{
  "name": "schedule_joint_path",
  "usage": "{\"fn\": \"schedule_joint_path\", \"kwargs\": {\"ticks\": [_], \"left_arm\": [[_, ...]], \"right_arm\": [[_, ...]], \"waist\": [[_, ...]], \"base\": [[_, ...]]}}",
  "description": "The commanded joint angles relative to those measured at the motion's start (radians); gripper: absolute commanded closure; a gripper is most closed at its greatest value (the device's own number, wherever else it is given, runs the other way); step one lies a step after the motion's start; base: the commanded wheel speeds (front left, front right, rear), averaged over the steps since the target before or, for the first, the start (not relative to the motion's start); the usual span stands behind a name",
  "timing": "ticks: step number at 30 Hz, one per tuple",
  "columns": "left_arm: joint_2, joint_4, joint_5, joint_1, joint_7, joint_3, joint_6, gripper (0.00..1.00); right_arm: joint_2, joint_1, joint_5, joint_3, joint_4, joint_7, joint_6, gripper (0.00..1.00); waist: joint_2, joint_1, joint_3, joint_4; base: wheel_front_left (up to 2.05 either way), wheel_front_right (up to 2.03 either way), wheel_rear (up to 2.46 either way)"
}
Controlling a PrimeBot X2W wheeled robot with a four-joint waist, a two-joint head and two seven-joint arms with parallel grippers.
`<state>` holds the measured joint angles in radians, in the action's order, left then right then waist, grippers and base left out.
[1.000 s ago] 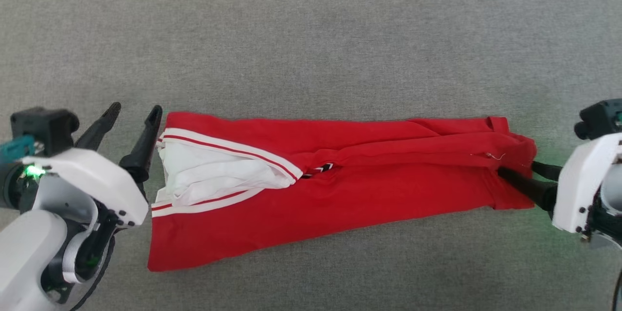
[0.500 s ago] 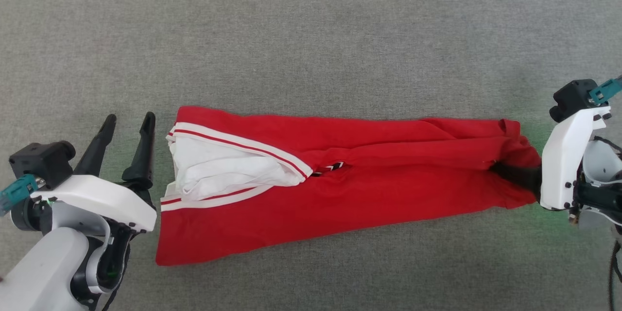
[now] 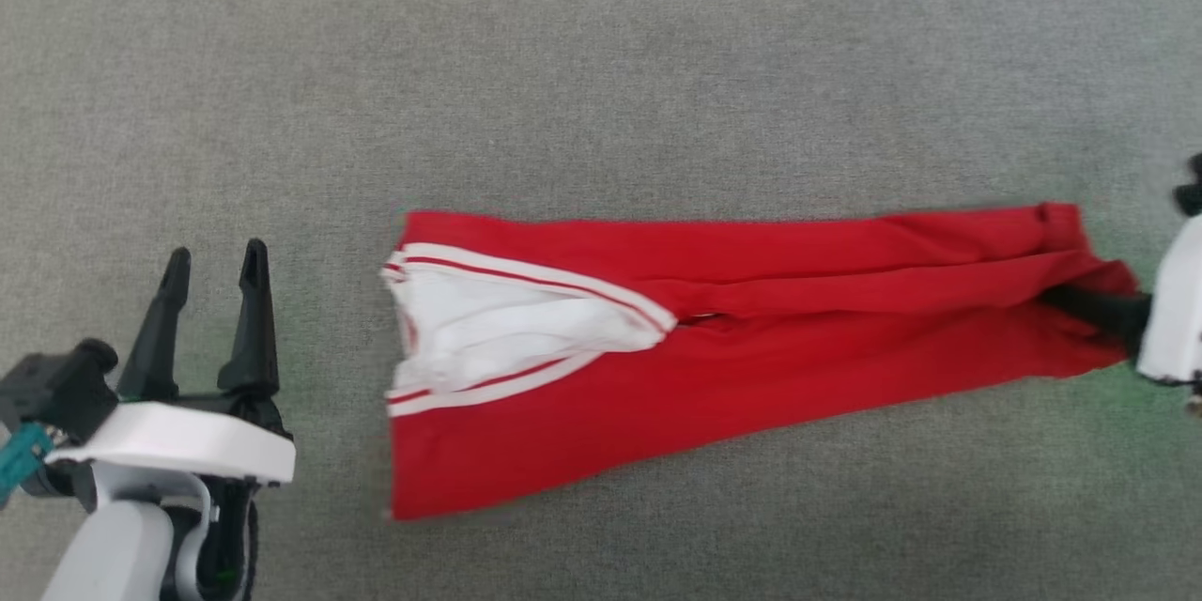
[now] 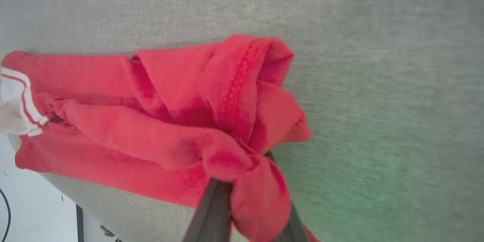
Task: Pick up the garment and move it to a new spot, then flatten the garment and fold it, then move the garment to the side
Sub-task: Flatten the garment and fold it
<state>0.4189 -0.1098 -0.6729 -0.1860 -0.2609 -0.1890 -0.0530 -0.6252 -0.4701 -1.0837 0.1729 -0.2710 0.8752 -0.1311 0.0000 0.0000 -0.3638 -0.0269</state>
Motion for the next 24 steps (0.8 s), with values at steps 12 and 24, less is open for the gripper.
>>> {"fn": "schedule_joint_path", "kwargs": {"ticks": [12, 24], "left_arm": [[-0.156, -0.019, 0.146, 0.064, -0.005, 0.179, 0.141, 0.0], [-0.247, -0.029, 0.2, 0.096, -0.005, 0.252, 0.183, 0.0]], "right_arm": [[-0.124, -0.026, 0.059, -0.118, -0.168, -0.075, 0.001, 1.0], [-0.072, 0.063, -0.067, 0.011, 0.2, -0.051, 0.0, 1.0]], "waist": [[0.0, 0.0, 0.018, 0.024], [0.0, 0.0, 0.079, 0.029]], "base": [[0.0, 0.0, 0.0], [0.0, 0.0, 0.0]]}}
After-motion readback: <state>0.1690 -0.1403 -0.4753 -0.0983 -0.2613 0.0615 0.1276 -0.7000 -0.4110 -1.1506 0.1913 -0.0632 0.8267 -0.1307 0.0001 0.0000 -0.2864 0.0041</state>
